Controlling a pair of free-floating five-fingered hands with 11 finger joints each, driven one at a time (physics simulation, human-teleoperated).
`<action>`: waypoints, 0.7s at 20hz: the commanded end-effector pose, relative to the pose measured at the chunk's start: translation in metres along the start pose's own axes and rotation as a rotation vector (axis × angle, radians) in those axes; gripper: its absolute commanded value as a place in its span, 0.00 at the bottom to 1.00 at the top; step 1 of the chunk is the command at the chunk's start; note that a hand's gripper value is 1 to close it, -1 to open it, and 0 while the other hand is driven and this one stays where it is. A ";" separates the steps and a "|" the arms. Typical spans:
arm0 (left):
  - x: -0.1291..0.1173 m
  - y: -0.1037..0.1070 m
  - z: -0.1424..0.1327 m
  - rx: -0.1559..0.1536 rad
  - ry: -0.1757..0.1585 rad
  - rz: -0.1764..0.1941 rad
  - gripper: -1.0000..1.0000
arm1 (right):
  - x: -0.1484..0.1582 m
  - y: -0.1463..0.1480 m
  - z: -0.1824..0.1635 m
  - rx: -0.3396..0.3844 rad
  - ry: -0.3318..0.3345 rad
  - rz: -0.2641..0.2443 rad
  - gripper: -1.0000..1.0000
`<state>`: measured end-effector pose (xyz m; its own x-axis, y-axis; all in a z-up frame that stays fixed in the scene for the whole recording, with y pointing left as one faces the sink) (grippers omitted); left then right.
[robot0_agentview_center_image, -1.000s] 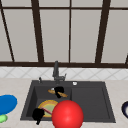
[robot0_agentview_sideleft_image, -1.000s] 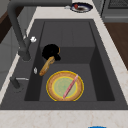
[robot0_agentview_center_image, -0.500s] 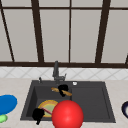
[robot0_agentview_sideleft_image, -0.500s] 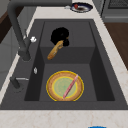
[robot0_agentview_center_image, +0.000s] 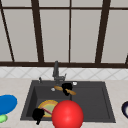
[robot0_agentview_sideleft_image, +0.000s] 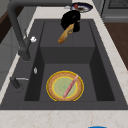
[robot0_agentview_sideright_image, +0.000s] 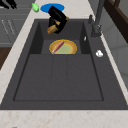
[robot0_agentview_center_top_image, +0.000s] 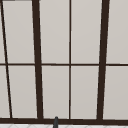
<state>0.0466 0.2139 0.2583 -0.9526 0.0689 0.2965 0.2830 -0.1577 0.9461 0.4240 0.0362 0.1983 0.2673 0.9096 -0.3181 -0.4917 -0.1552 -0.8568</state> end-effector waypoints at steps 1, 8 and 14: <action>0.000 0.000 0.000 0.000 0.000 0.000 0.50 | -0.033 -0.015 0.017 -0.018 0.016 -0.020 1.00; 0.000 0.000 0.000 0.000 0.000 0.000 0.50 | -0.073 -0.031 0.045 -0.001 -0.014 -0.005 1.00; 0.000 0.000 0.000 0.000 0.000 0.000 0.50 | -0.114 -0.037 0.060 -0.007 -0.033 -0.004 1.00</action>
<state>0.0466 0.2139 0.2583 -0.9526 0.0689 0.2965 0.2830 -0.1577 0.9461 0.3710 -0.0288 0.2833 0.2721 0.9054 -0.3260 -0.4900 -0.1612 -0.8567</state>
